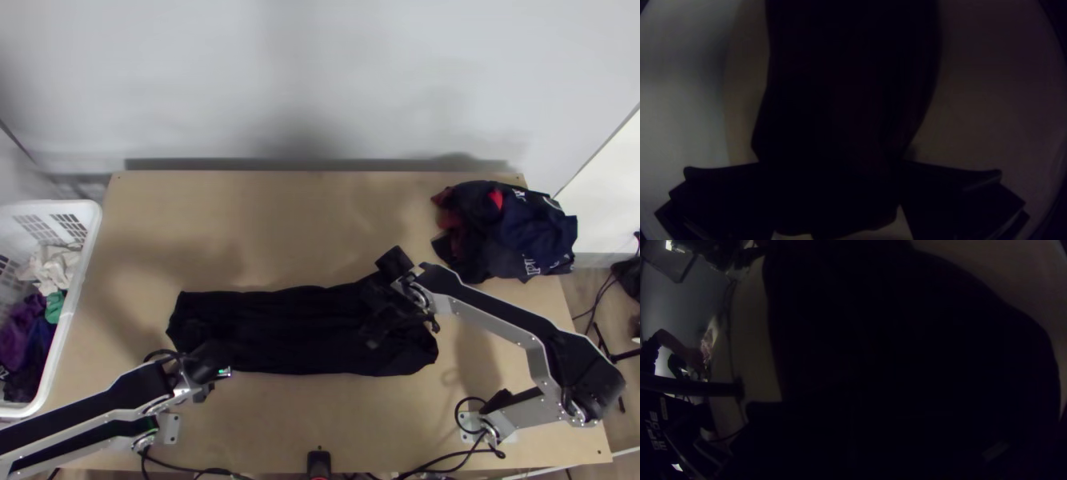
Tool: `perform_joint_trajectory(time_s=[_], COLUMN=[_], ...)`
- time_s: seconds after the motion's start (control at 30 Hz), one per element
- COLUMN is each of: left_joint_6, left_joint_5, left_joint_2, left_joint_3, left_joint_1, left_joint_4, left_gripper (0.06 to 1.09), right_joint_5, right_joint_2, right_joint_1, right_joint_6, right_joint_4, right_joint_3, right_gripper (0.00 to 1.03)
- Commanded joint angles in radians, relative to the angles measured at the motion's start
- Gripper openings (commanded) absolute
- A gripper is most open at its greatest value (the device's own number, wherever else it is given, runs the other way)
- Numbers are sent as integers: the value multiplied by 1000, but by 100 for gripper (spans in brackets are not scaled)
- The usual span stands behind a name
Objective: Fold the t-shirt
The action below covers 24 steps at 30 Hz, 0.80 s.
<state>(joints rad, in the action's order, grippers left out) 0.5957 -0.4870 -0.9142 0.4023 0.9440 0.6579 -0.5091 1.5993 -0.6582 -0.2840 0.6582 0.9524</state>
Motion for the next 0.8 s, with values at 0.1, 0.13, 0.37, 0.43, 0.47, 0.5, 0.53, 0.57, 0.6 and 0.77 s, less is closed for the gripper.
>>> perform_joint_trajectory(time_s=[0.1, 0.13, 0.37, 0.43, 0.47, 0.5, 0.53, 0.57, 0.6, 0.77], left_joint_6=[7, 6, 16, 12, 10, 7, 9, 13, 26, 90], left_joint_5=[54, 54, 54, 54, 54, 54, 54, 54, 54, 62], left_joint_2=[-58, -64, -134, -143, -144, -143, -143, -141, -140, -28], left_joint_3=[1, 0, 3, 0, 0, -2, -6, -13, -23, -65], left_joint_1=[-65, -68, -102, -102, -103, -103, -103, -102, -100, -80], left_joint_4=[-55, -66, -150, -162, -165, -165, -165, -165, -167, -161], left_gripper=[103, 102, 85, 71, 61, 53, 47, 42, 34, 10], right_joint_5=[-2, -2, -3, -2, -2, -2, -2, -2, -2, -2], right_joint_2=[1, 1, -25, -32, -33, -36, -38, -41, -42, -38], right_joint_1=[-17, -15, -31, -31, -31, -29, -27, -24, -23, -23], right_joint_6=[11, 11, 20, 20, 20, 20, 20, 19, 17, 20], right_joint_4=[-17, -17, -17, -17, -17, -17, -17, -17, -17, -20], right_joint_3=[0, -1, -7, -12, -14, -15, -17, -17, -17, -20], right_gripper=[3, 3, 3, 3, 3, 3, 3, 3, 3, 3])
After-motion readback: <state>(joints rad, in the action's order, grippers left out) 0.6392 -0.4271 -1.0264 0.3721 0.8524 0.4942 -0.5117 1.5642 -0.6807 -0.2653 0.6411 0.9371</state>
